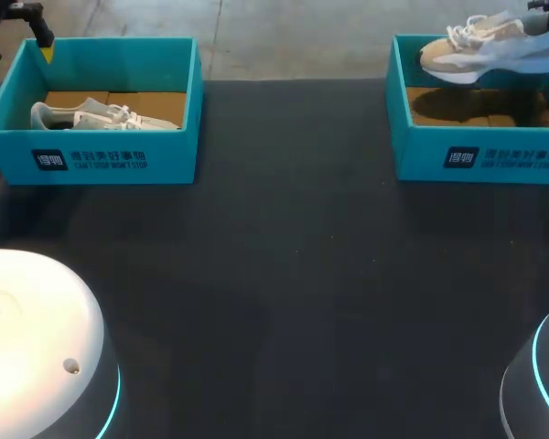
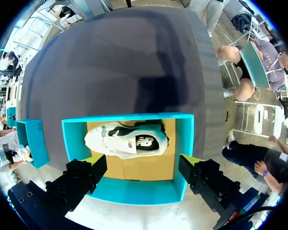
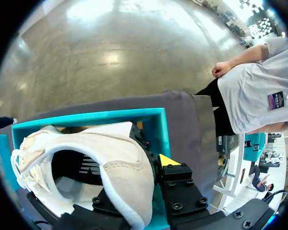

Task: Take the shoe out of the shoebox, open the shoe tongue, remove and reinsert the insole, then place the shoe into the shoebox

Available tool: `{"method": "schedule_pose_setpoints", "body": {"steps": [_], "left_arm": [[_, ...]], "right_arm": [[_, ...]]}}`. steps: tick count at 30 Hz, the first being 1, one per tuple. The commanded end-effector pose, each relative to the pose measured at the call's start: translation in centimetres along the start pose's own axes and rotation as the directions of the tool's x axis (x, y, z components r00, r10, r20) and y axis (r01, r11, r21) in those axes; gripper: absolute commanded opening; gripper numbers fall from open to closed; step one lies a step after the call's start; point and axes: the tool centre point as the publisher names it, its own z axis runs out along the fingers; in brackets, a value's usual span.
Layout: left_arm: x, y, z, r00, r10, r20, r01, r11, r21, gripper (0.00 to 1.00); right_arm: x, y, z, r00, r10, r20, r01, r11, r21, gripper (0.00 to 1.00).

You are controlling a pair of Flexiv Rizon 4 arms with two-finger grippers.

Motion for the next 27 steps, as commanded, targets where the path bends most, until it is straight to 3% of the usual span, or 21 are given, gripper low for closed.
{"method": "schedule_pose_setpoints", "body": {"steps": [1, 17, 27], "left_arm": [[0.0, -0.1, 0.0, 1.000, 0.001, -0.002, -0.001, 1.000, -0.002, 1.00], [0.0, -0.1, 0.0, 1.000, 0.001, -0.002, -0.001, 1.000, -0.002, 1.00], [0.0, -0.1, 0.0, 1.000, 0.001, -0.002, -0.001, 1.000, -0.002, 1.00]], "right_arm": [[-0.6, -1.8, -4.5, 1.000, 0.002, 0.005, -0.002, 0.999, -0.052, 0.00], [-1.9, -4.0, -11.9, 1.000, 0.019, 0.012, -0.018, 0.997, -0.077, 0.00], [0.2, -7.1, -16.2, 1.000, 0.017, 0.015, -0.016, 0.996, -0.084, 0.00]]}}
